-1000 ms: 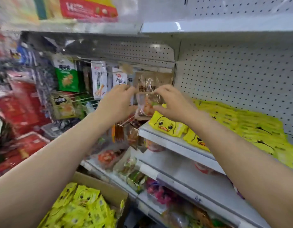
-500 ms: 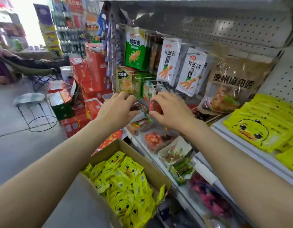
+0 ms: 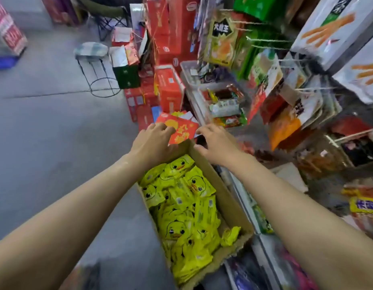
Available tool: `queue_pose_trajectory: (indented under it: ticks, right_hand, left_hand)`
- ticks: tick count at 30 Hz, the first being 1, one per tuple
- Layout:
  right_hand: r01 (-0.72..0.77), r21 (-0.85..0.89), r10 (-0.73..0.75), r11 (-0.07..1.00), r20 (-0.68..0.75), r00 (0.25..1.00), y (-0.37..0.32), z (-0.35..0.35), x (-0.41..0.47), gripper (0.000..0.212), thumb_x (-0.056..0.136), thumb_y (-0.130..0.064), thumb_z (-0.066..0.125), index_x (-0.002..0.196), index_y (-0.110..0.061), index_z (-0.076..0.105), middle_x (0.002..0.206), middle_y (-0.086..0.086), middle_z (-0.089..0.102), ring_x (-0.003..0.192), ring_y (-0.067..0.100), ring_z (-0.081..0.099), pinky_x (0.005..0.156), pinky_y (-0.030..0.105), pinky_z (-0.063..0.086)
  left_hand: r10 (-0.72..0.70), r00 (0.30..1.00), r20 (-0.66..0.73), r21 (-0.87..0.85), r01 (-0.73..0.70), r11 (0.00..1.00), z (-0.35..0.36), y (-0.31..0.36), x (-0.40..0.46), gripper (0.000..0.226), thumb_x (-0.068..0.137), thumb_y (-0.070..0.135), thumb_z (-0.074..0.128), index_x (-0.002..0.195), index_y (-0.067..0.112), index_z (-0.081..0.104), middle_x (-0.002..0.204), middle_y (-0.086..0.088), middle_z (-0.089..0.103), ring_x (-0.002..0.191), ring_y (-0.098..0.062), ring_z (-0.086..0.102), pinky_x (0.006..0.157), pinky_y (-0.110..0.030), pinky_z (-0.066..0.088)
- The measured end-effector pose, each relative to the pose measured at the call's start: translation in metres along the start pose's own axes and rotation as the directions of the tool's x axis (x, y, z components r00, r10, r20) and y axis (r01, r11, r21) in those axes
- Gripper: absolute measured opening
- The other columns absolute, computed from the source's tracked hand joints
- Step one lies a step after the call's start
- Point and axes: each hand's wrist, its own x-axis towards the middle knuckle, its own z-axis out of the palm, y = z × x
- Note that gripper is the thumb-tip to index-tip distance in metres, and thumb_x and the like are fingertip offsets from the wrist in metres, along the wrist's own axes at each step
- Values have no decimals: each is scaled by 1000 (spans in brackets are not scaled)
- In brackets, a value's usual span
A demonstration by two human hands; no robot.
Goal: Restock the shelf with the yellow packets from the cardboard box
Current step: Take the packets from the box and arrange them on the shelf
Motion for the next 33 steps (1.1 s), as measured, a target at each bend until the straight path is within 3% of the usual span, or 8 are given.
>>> queue_pose_trajectory:
  ticks: [8,11,14,19,22,25,29,33]
  right_hand:
    - [-129,63,93,990,408,908,58,160,39,55,92,-46,60,139,-20,46,139,8,48,131,31,45,100,40,42]
    - [-205,71,146,976,484,863,76,213,38,59,90,-49,63,138,-18,47,141,10,48,130,32,45,104,41,42]
    - [-272,107,177,956,528,831,88,251,34,71,89,-47,65,148,-18,35,154,7,33,139,30,33,111,41,34]
    - [-369,165,231,915,538,811,97,296,38,88,90,-43,67,156,-19,14,164,11,8,149,33,15,116,45,24]
    - [-406,188,281,895,469,837,94,309,43,97,86,-40,73,156,-13,11,159,15,24,144,34,26,113,42,28]
    - [-442,192,345,876,393,853,90,318,49,99,83,-38,77,155,-9,15,150,15,39,137,34,35,108,40,32]
    - [-430,57,383,901,358,851,90,328,52,73,83,-36,77,140,-8,41,137,15,50,127,33,44,102,39,36]
    - [-453,108,389,885,363,847,89,329,45,51,82,-25,78,124,-16,50,126,12,51,116,33,49,90,40,42]
  left_hand:
    - [-156,941,300,-64,183,981,164,-25,17,52,91,49,59,131,17,49,124,-10,54,117,-33,50,89,-47,49]
    - [-245,885,396,-88,303,949,218,-27,10,55,91,49,59,133,15,47,126,-11,53,120,-33,48,92,-46,48]
    - [-335,825,456,-107,424,899,260,-26,-1,59,92,46,58,139,13,41,134,-15,46,126,-35,42,97,-46,44]
    - [-443,694,567,-71,577,814,311,-20,-25,73,95,47,53,152,18,18,159,-20,10,145,-41,16,112,-54,29]
    - [-466,634,617,-53,624,780,332,-14,-38,82,95,49,51,156,16,6,161,-22,-3,148,-40,0,118,-51,15]
    - [-487,656,577,-84,640,763,341,-8,-43,80,95,49,51,155,13,12,161,-20,6,149,-37,4,119,-47,14]
    - [-535,699,474,-111,650,751,344,-14,-40,71,95,47,53,149,9,26,155,-21,25,143,-38,21,116,-48,23]
    - [-604,647,465,-127,724,678,346,-19,-40,68,96,47,52,150,15,26,159,-25,4,146,-44,2,115,-55,19]
